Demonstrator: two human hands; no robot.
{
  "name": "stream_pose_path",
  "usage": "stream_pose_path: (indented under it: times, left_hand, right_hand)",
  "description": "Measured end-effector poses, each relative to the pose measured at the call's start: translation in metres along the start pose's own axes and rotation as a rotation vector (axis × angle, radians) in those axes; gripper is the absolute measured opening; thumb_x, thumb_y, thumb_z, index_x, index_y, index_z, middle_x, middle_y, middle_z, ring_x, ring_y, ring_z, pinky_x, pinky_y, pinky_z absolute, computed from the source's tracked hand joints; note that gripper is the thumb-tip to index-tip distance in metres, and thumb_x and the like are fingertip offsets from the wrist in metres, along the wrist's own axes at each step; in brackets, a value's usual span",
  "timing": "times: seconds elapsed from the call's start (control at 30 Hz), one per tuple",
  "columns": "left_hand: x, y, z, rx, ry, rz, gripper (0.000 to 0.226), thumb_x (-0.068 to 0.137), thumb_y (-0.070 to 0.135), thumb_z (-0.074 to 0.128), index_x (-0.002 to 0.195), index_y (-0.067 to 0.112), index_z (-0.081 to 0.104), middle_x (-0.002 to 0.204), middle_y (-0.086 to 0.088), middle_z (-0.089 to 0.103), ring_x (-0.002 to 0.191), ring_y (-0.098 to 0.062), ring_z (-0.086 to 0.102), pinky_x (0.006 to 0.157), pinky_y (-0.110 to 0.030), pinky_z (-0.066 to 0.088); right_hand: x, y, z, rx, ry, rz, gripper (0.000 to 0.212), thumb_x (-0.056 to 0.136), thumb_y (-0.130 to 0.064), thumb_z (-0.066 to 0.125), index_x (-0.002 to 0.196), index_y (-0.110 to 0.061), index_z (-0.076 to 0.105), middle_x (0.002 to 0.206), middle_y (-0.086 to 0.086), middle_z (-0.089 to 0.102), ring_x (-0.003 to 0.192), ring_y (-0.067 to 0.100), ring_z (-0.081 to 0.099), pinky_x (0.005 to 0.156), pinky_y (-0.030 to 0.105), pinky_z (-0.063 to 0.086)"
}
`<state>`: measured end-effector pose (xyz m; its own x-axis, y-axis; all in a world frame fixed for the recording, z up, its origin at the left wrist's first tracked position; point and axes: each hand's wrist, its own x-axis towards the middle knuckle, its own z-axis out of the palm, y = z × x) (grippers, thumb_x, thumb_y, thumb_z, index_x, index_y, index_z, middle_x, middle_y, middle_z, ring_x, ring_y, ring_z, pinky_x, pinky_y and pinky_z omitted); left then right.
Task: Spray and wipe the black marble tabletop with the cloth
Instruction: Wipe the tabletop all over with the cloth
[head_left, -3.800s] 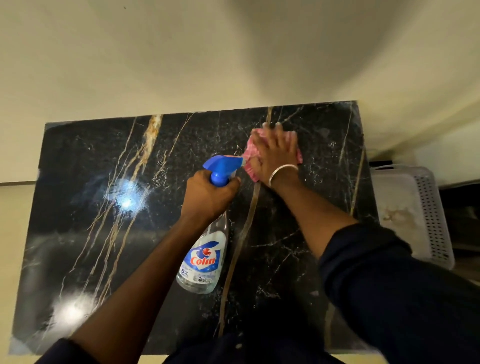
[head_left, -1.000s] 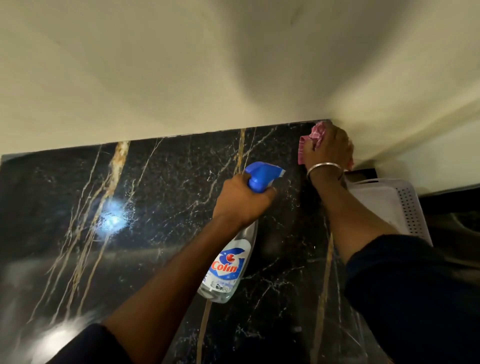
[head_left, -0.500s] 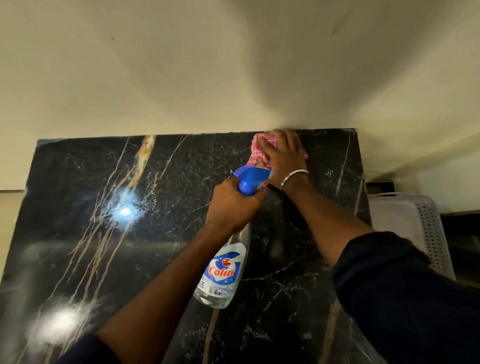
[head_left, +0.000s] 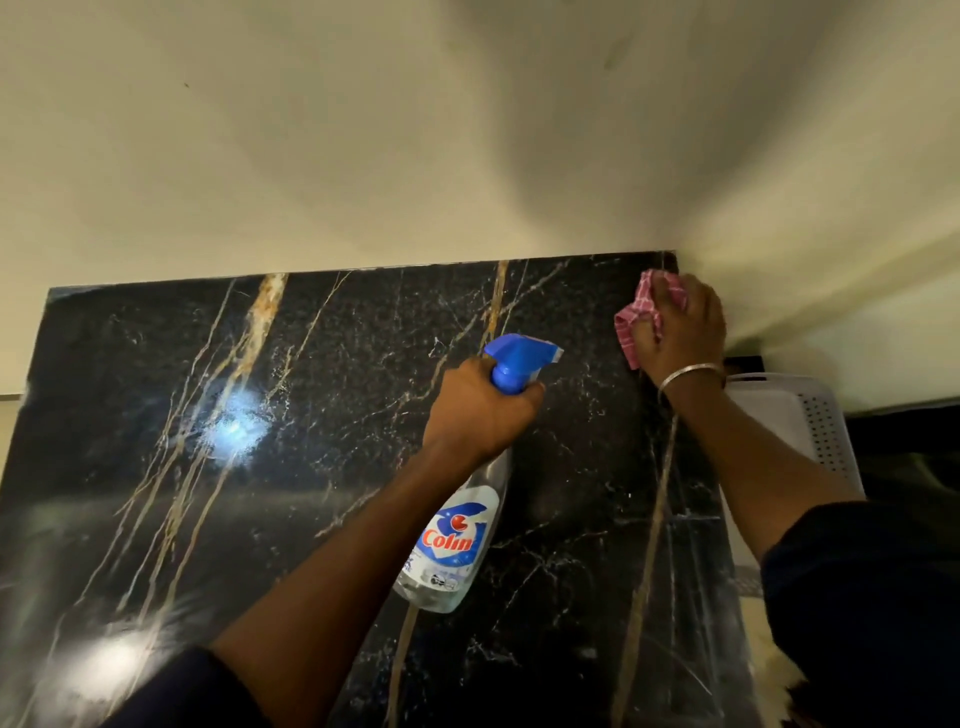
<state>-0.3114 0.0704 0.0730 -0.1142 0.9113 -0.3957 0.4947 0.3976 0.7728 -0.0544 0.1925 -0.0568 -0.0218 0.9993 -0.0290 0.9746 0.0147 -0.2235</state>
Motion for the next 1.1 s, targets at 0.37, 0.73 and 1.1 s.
stream_pose_path:
  times: [0.37, 0.73, 1.1]
  left_hand:
    - [-0.045, 0.011, 0.039, 0.098, -0.059, 0.056, 0.019, 0.079, 0.034, 0.07, 0.086, 0.019, 0.06, 0.068, 0.004, 0.062, 0.06, -0.008, 0.061, 0.056, -0.022, 0.048]
    - [-0.08, -0.008, 0.038, 0.067, -0.046, 0.054, 0.016, 0.08, 0.034, 0.071, 0.081, 0.022, 0.06, 0.062, 0.007, 0.06, 0.051, 0.0, 0.057, 0.049, -0.012, 0.04]
    - [-0.087, -0.027, 0.0, 0.024, 0.024, -0.098, 0.019, 0.082, 0.033, 0.071, 0.093, 0.02, 0.061, 0.072, 0.007, 0.062, 0.062, -0.005, 0.06, 0.054, -0.016, 0.042]
  right_hand:
    - [-0.187, 0.022, -0.013, -0.073, -0.115, -0.052, 0.071, 0.09, -0.056, 0.031, 0.153, -0.023, 0.029, 0.154, 0.015, 0.028, 0.143, 0.041, 0.018, 0.118, 0.059, 0.011]
    - [-0.231, 0.03, -0.017, -0.142, -0.175, -0.141, 0.07, 0.088, -0.054, 0.038, 0.151, -0.024, 0.029, 0.151, 0.016, 0.032, 0.14, 0.043, 0.025, 0.115, 0.063, 0.017]
    - [-0.025, -0.042, -0.016, -0.205, -0.326, 0.027, 0.066, 0.1, -0.052, 0.023, 0.156, -0.029, -0.003, 0.163, 0.016, 0.003, 0.147, 0.045, 0.001, 0.116, 0.065, 0.001]
